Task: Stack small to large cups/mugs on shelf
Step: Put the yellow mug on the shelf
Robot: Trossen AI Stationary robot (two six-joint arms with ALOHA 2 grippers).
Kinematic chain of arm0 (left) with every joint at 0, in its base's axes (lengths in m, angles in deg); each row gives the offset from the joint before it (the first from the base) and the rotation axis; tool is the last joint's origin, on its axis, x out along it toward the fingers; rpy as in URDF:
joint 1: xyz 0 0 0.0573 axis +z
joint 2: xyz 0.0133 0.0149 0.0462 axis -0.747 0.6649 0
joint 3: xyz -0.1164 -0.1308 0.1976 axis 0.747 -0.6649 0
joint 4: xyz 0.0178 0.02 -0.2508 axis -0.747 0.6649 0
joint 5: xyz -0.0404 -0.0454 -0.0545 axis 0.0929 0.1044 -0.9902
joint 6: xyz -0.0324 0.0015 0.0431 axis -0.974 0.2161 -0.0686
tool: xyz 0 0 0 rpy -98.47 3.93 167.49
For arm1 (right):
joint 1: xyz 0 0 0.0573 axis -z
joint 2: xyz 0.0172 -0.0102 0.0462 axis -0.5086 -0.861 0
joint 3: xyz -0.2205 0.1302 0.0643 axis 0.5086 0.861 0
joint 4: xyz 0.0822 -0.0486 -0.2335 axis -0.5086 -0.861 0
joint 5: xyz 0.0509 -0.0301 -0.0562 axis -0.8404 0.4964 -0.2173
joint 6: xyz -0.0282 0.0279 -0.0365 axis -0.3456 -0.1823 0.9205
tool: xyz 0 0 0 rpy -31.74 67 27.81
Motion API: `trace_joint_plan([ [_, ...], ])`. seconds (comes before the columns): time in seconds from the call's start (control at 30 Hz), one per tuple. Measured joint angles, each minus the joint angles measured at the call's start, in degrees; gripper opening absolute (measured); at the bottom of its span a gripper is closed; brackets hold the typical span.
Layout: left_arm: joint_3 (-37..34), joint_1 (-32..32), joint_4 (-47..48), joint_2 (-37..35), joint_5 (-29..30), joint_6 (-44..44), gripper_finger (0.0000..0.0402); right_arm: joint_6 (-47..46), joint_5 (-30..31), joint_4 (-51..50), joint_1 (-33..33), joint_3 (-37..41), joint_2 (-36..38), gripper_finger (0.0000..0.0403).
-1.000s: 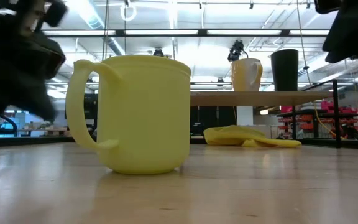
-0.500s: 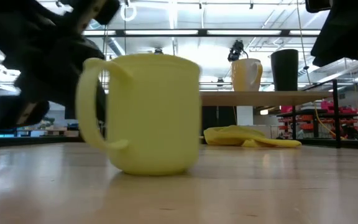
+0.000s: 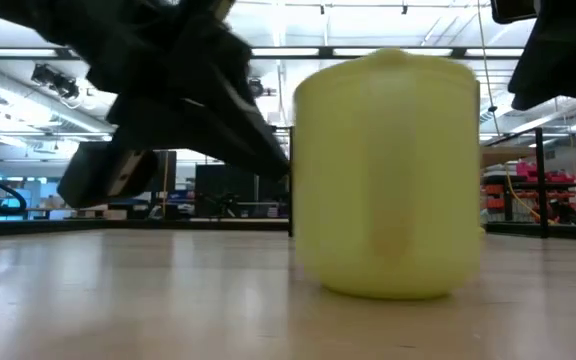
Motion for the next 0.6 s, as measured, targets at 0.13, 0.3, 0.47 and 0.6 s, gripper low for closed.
trace_joint_plan([
  [0.13,2.5,0.1,-0.2,1.9,-1.4,0.1,0.002,-1.7,-2.2,-2.0,-0.4,0.0,0.0,0.0077],
  [0.3,2.5,-0.6,0.0,2.1,-3.2,0.0,0.0012,-6.6,-5.2,-4.0,-3.6,0.0,0.0,0.0077],
  [0.47,2.5,-2.2,-0.7,2.1,-5.3,-2.1,0.0013,-15.1,-5.1,-3.7,-12.9,0.0,0.0,0.0077],
  [0.6,2.5,-3.2,-1.3,2.1,-4.5,-3.1,0.0023,-26.3,4.3,-4.9,-21.1,0.0,0.0,0.0077],
])
